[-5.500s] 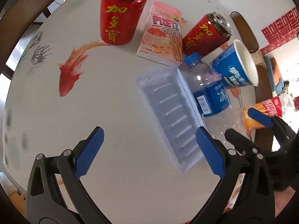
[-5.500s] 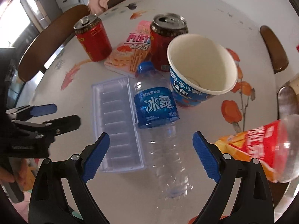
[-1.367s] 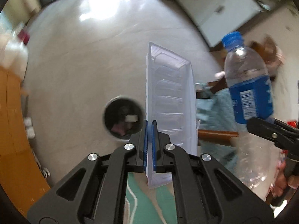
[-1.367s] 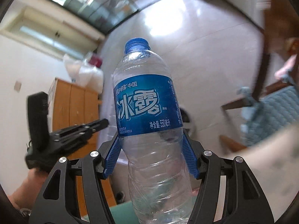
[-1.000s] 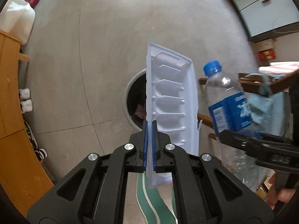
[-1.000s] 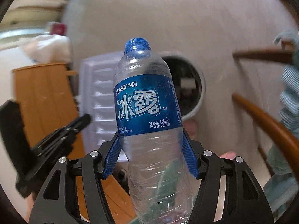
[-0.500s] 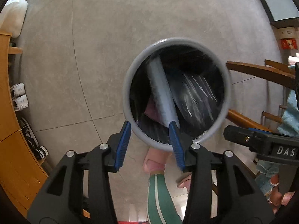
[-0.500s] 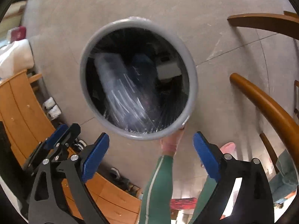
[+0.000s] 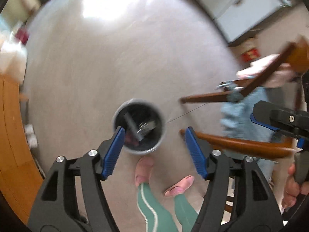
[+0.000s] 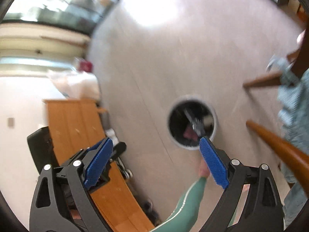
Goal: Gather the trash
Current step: 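Move both tools back toward the table with the remaining cans and cup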
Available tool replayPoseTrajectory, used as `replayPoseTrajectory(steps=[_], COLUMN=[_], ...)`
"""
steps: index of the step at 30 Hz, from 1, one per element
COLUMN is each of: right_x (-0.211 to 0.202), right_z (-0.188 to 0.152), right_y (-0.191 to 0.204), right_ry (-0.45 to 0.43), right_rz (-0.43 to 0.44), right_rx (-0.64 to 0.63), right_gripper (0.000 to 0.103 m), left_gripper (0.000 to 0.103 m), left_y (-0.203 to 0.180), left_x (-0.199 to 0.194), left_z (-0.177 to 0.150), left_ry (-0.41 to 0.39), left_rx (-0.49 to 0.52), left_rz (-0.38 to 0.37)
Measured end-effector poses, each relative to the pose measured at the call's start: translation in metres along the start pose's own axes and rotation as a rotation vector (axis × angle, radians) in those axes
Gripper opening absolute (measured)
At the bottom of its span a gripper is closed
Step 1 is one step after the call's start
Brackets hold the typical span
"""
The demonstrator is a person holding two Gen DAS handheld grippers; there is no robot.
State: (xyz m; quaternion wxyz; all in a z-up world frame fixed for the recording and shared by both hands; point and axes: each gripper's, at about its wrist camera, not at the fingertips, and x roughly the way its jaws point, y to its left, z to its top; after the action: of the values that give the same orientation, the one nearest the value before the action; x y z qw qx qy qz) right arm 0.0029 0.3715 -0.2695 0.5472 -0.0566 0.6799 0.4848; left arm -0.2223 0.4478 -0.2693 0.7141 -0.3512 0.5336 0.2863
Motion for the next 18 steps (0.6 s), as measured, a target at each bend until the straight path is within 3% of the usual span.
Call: replayPoseTrajectory(steps=[4,8,11,18], right_x=[-0.119,-0.223,-0.295,-0.394], right_z=[-0.024,-0.073,-0.127,-0.253], right_y=[-0.025,-0.078,-0.129,-0.229], right_ry=[-0.183,-0.333,-0.431,-0.597], right_rz=[-0.042,-0.154,-0.241,-0.321], right_rx=[0.018,0.106,0.206,0.477], right_gripper=[0.091,0.091,0.091,0.091], left_gripper=[0.076,0.085,0.086,0.086], left_y=[-0.074,-0.179,-0.258,-0.416], left_x=[-0.072,-0.118,-0.129,-0.134], left_z=[0.018,0.016,-0.003,-0.071], left_ry=[-0.121,-0.177,-0.172,-0.092], left_rx=[0.122,0.343,0.507,0.791], left_rz=[-0.073,-0.176,-0.253,-0.407])
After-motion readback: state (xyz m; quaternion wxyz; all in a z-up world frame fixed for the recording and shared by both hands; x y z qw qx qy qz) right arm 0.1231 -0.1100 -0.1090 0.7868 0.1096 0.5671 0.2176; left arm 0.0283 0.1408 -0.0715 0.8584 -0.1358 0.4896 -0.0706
